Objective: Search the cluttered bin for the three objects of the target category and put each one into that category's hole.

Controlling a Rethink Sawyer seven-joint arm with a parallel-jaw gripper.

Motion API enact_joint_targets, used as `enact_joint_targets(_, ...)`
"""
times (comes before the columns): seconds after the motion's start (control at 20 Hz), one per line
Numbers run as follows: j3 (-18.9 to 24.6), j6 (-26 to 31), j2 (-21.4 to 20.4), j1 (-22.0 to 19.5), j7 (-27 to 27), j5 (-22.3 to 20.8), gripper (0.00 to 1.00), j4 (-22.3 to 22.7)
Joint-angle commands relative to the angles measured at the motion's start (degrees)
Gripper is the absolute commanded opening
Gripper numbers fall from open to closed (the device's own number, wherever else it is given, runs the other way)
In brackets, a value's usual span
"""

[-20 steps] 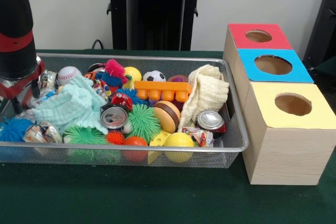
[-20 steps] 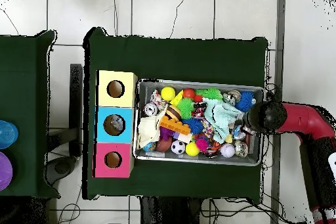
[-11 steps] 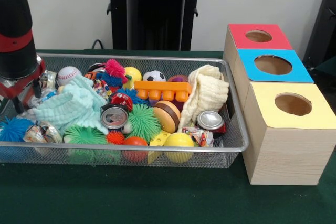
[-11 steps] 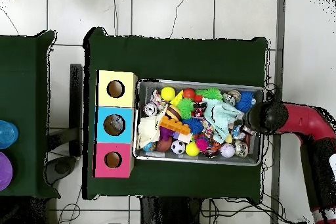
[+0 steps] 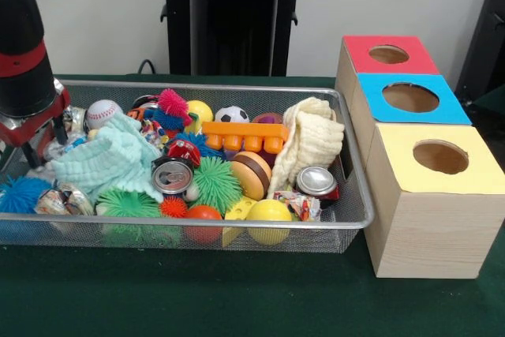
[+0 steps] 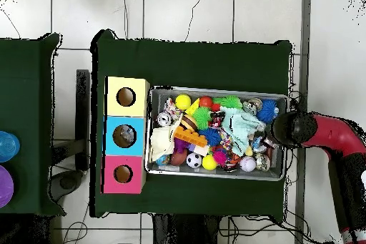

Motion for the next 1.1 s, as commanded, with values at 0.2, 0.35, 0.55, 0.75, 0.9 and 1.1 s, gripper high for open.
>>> enact_joint_targets(0.2, -1.61, 2.09, 6.27, 0.74, -1.12, 3.15, 1.00, 4.52)
enact_joint_targets(0.35, -2.73, 1.91, 5.75, 1.46, -0.35, 2.61, 1.00, 4.67)
enact_joint_targets(0.55, -3.83, 0.84, 5.95, 2.18, 1.59, 2.24, 1.00, 4.18)
enact_joint_targets(0.75, -4.21, 0.35, 6.14, 2.03, 1.78, 2.34, 1.00, 4.50)
enact_joint_targets(0.9, -4.24, 0.22, 6.29, 1.81, 1.34, 2.58, 1.00, 4.82)
enact_joint_targets(1.1, -4.24, 0.00, 6.58, 1.73, 1.00, 2.89, 1.00, 5.06)
